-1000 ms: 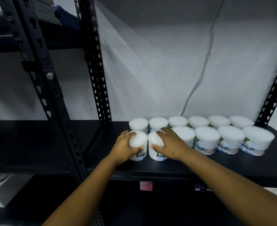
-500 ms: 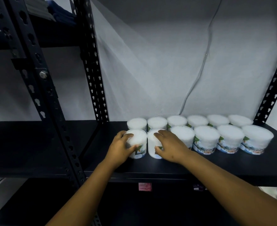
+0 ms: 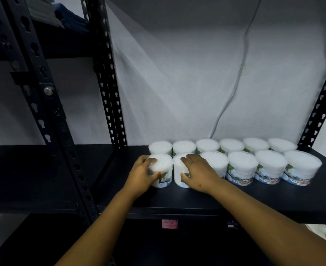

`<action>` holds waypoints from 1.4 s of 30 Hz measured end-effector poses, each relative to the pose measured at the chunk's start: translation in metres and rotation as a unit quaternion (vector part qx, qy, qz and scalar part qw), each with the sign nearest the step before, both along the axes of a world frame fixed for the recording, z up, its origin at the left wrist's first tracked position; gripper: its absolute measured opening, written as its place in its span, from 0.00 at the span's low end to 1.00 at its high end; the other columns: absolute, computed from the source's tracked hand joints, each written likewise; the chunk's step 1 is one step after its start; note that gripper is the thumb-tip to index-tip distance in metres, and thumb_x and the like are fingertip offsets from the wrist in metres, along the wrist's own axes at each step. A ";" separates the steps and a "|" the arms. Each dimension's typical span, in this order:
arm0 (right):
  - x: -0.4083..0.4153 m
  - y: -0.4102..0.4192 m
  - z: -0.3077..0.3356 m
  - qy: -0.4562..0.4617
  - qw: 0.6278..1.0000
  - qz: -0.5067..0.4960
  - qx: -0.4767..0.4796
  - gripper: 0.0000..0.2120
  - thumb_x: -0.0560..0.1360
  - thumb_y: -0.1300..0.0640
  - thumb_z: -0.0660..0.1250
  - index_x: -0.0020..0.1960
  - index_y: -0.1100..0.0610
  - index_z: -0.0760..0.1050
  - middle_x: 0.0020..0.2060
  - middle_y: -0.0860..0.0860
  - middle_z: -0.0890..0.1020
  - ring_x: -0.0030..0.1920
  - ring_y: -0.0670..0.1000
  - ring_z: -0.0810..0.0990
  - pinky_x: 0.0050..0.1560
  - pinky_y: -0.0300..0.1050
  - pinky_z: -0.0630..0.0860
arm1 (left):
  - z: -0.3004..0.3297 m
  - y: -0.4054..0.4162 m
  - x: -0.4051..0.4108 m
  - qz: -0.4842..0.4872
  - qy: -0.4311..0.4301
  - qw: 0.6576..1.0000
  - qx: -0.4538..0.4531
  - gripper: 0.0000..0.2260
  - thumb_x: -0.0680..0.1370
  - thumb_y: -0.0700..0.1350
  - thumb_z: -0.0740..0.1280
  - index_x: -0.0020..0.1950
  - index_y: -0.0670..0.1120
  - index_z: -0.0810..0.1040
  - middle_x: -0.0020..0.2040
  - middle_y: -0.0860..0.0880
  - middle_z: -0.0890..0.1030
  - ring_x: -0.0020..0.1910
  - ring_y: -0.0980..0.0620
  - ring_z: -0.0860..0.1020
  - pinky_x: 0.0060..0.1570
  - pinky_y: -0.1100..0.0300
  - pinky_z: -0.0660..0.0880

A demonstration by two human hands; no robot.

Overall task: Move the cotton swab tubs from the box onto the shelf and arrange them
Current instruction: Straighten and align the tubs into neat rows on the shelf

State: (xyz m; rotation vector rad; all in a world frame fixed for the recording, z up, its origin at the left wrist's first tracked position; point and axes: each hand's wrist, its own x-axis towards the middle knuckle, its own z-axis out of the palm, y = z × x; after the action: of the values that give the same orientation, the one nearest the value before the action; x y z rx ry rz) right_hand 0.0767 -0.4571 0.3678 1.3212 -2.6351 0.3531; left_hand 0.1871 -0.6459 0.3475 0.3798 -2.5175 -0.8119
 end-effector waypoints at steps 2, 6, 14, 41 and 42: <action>-0.001 -0.001 0.000 -0.005 1.000 0.002 0.000 0.21 0.74 0.48 0.62 0.61 0.59 0.71 0.53 0.55 0.74 0.55 0.56 0.72 0.56 0.48 0.69 | 0.001 0.000 0.000 0.000 -0.002 1.000 -0.001 0.24 0.73 0.51 0.72 0.67 0.46 0.74 0.68 0.50 0.67 0.66 0.50 0.68 0.65 0.63 0.65; -0.004 0.005 0.004 -0.038 0.999 0.011 -0.034 0.26 0.73 0.45 0.66 0.65 0.58 0.69 0.58 0.54 0.75 0.59 0.55 0.72 0.59 0.48 0.69 | 0.002 0.005 0.002 0.018 -0.013 0.999 -0.039 0.29 0.73 0.56 0.71 0.70 0.48 0.70 0.72 0.49 0.63 0.71 0.49 0.63 0.69 0.58 0.62; -0.022 0.019 0.018 -0.095 0.995 0.004 -0.008 0.38 0.70 0.38 0.69 0.73 0.56 0.63 0.70 0.51 0.69 0.68 0.52 0.68 0.68 0.47 0.66 | 0.006 0.012 -0.008 0.078 -0.044 0.970 -0.224 0.30 0.72 0.65 0.65 0.69 0.50 0.70 0.68 0.48 0.69 0.67 0.47 0.64 0.65 0.53 0.63; -0.021 0.020 0.020 -0.027 0.998 0.044 0.048 0.33 0.72 0.42 0.68 0.72 0.56 0.65 0.67 0.55 0.70 0.66 0.55 0.68 0.67 0.45 0.63 | 0.005 0.000 -0.004 0.023 -0.069 0.978 -0.195 0.27 0.76 0.61 0.64 0.71 0.51 0.69 0.72 0.49 0.67 0.72 0.49 0.62 0.71 0.52 0.60; -0.020 0.020 0.020 -0.027 0.997 0.045 0.049 0.34 0.72 0.42 0.69 0.72 0.56 0.64 0.69 0.55 0.68 0.68 0.55 0.66 0.68 0.45 0.62 | 0.005 0.000 -0.005 0.031 -0.069 0.976 -0.202 0.28 0.75 0.62 0.64 0.71 0.51 0.69 0.72 0.49 0.68 0.71 0.48 0.62 0.70 0.52 0.60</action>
State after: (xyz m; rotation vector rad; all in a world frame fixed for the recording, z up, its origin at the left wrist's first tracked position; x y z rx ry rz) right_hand 0.0567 -0.4366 0.3879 1.4847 -2.6740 0.2776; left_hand 0.1825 -0.6456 0.3525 0.3817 -2.7000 -0.2431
